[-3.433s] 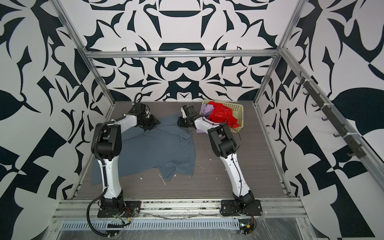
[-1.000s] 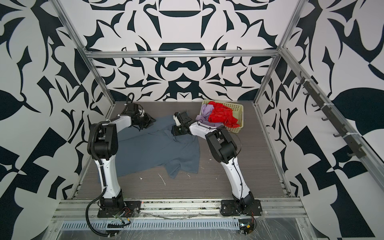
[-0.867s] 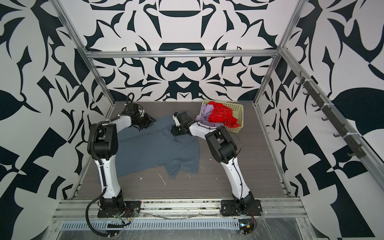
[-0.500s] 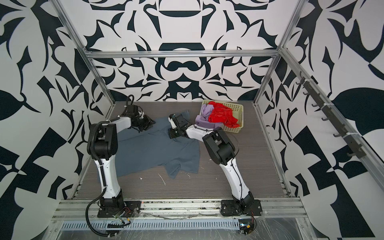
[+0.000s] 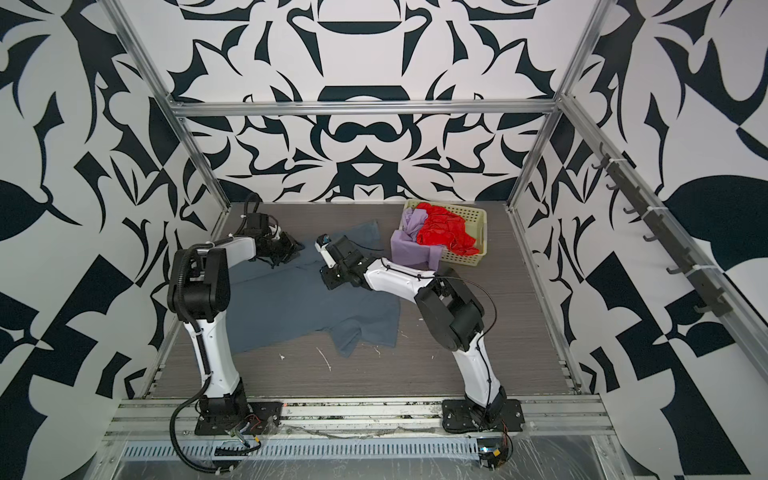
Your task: Fold and stack the t-shirts
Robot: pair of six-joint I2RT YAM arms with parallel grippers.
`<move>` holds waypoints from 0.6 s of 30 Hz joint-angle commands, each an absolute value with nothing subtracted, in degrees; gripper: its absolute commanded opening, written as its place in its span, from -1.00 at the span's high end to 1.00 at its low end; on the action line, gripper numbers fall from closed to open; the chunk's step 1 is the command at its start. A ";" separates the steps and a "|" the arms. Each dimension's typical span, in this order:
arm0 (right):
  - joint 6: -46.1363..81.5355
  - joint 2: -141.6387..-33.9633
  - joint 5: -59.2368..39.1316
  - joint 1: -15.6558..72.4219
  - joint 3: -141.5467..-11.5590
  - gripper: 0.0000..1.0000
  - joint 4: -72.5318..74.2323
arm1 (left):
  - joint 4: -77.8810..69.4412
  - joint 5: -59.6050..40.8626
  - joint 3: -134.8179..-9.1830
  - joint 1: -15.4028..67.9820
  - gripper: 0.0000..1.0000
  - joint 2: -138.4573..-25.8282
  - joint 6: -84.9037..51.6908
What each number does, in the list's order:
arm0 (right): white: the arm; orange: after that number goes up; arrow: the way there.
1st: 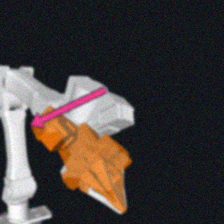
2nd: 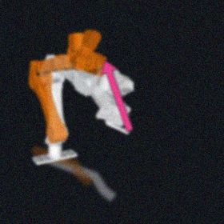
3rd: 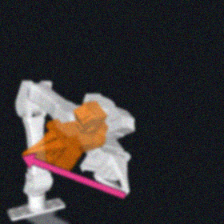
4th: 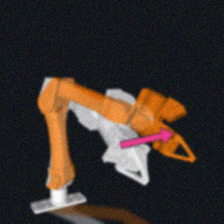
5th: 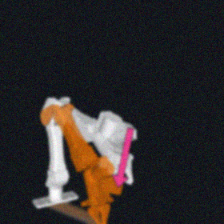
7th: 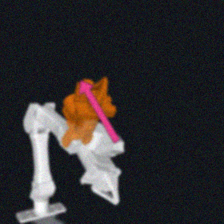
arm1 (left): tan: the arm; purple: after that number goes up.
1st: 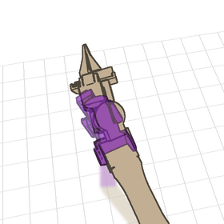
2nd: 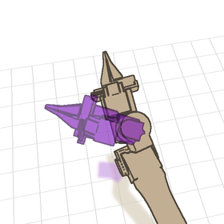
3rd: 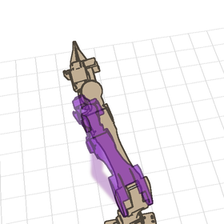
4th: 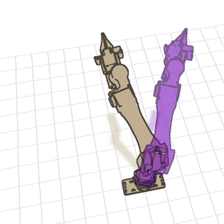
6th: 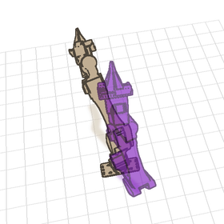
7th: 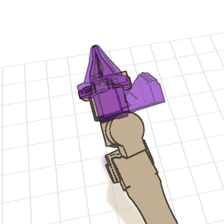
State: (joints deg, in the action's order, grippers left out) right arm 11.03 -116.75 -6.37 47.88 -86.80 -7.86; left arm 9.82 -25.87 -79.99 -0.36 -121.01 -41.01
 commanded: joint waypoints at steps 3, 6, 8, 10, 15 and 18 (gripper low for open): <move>8.88 -112.98 -1.77 47.58 -84.87 0.37 -7.63 | 10.01 -24.15 -77.40 -2.89 0.27 -116.71 -41.33; 6.62 -114.98 2.43 46.71 -88.64 0.36 -9.62 | 11.56 -20.24 -75.93 -4.53 0.26 -114.27 -41.00; 6.62 -116.94 3.41 45.33 -91.55 0.32 -10.52 | 11.68 -18.45 -74.78 -5.84 0.25 -112.76 -41.04; 8.07 -118.85 1.72 43.03 -93.64 0.19 -10.07 | 11.95 -17.89 -73.89 -7.21 0.25 -111.45 -40.88; 13.59 -124.15 -5.61 37.04 -96.66 0.10 -7.92 | 12.60 -17.52 -72.73 -8.79 0.25 -110.03 -39.40; 13.76 -126.64 -8.79 35.91 -97.79 0.06 -7.02 | 13.00 -17.43 -73.01 -10.02 0.23 -110.29 -38.60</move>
State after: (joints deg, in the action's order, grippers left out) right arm 11.90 -126.15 -4.60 36.42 -95.61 -8.49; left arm 11.05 -18.35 -73.67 -9.41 -111.28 -40.01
